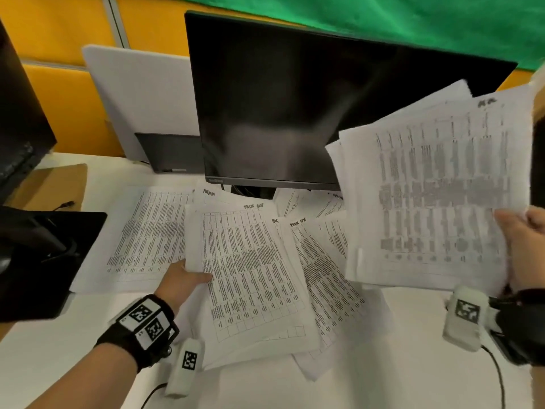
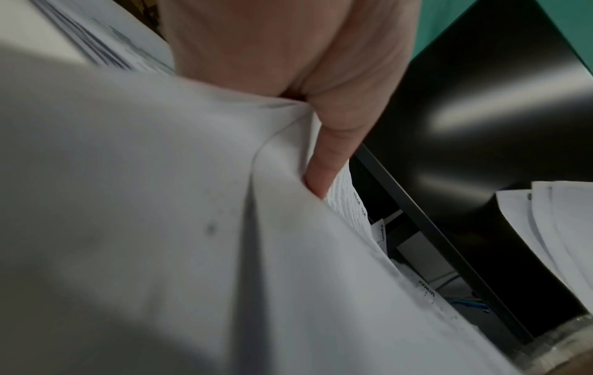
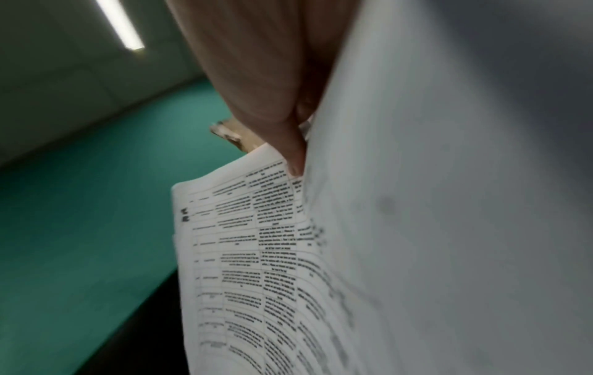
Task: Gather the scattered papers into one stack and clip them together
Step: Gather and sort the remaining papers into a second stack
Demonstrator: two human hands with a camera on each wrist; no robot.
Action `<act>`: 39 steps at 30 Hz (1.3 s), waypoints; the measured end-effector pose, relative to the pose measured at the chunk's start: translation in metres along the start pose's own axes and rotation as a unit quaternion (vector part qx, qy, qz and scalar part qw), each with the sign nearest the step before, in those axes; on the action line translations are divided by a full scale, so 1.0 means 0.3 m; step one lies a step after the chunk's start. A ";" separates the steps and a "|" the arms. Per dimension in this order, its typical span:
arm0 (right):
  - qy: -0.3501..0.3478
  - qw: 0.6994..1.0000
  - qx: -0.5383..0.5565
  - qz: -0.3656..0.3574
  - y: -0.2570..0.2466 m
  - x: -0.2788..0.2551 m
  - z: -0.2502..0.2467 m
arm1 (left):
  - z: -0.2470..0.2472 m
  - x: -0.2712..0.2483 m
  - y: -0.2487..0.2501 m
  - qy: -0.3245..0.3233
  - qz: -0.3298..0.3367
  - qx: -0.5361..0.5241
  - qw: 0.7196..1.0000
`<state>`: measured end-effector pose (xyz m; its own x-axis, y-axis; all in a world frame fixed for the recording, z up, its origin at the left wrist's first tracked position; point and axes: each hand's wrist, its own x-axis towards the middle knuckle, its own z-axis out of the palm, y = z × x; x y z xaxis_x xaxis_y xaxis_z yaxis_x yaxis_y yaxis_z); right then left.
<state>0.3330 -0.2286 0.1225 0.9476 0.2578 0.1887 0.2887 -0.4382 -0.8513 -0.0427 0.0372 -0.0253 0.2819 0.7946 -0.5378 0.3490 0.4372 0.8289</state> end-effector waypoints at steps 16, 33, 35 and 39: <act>-0.307 0.945 -0.041 0.102 0.229 -0.403 0.543 | 0.181 -0.036 -0.035 -0.089 -0.004 0.007 0.996; -0.313 0.862 -0.396 0.049 0.221 -0.300 0.588 | -0.102 -0.047 0.017 0.070 0.024 0.002 0.997; -0.275 0.876 -0.393 0.056 0.228 -0.288 0.589 | -0.121 -0.042 0.008 0.080 0.020 -0.002 0.997; -0.283 0.842 -0.454 0.069 0.233 -0.299 0.602 | -0.132 -0.041 -0.006 0.086 0.017 -0.002 0.996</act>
<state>0.2434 -0.1268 -0.0422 0.8381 0.4067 -0.3635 0.4099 -0.9093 -0.0723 -0.0823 0.0432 -0.0142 0.1371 0.8691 -0.4753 0.3375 0.4101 0.8473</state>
